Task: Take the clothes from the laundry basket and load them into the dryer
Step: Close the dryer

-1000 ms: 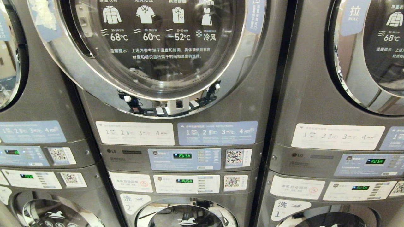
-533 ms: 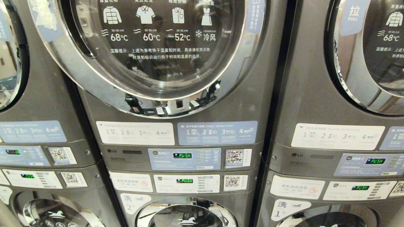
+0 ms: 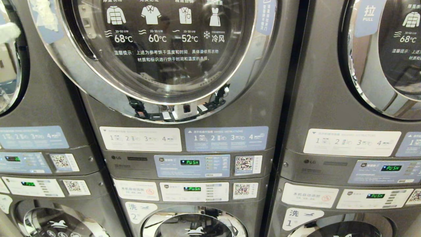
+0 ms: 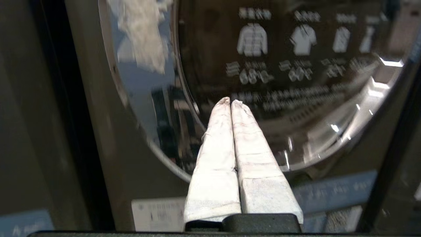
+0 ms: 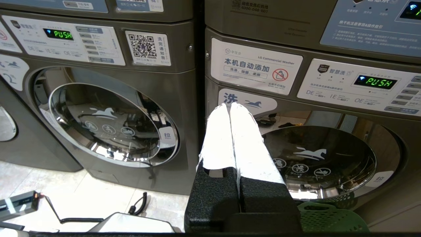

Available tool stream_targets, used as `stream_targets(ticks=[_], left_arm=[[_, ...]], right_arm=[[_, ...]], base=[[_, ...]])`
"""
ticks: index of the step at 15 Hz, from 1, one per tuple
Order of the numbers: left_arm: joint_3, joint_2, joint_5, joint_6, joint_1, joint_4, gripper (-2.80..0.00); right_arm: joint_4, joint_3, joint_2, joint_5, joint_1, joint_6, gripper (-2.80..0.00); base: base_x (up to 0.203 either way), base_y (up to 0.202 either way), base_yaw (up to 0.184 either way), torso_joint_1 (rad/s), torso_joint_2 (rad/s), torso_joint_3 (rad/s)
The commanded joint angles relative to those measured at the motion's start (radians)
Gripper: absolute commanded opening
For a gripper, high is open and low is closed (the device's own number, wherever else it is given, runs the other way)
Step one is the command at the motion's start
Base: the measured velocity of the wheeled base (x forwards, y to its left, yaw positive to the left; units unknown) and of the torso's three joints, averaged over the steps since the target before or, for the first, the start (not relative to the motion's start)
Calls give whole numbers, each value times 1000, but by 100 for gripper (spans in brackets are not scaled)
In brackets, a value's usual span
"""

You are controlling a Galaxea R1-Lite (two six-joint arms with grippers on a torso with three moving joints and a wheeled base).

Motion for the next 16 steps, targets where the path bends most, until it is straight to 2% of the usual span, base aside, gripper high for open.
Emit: stream_targets(ticks=[1, 4, 13, 16], left_arm=[[-120, 201, -1, -1, 4, -20, -280], [-252, 300, 55, 15, 8, -37, -280], [-452, 469, 193, 85, 7, -42, -280], [-531, 569, 213, 101, 6, -96, -280]], right_arm=[[0, 0, 2, 0, 0, 0, -280], [0, 0, 2, 0, 0, 0, -280], [0, -1, 2, 0, 0, -2, -280], [0, 0, 2, 0, 0, -2, -280]], base=[[0, 0, 0, 0, 0, 0], [0, 0, 0, 0, 0, 0], [0, 0, 0, 0, 0, 0], [0, 0, 0, 0, 0, 0]])
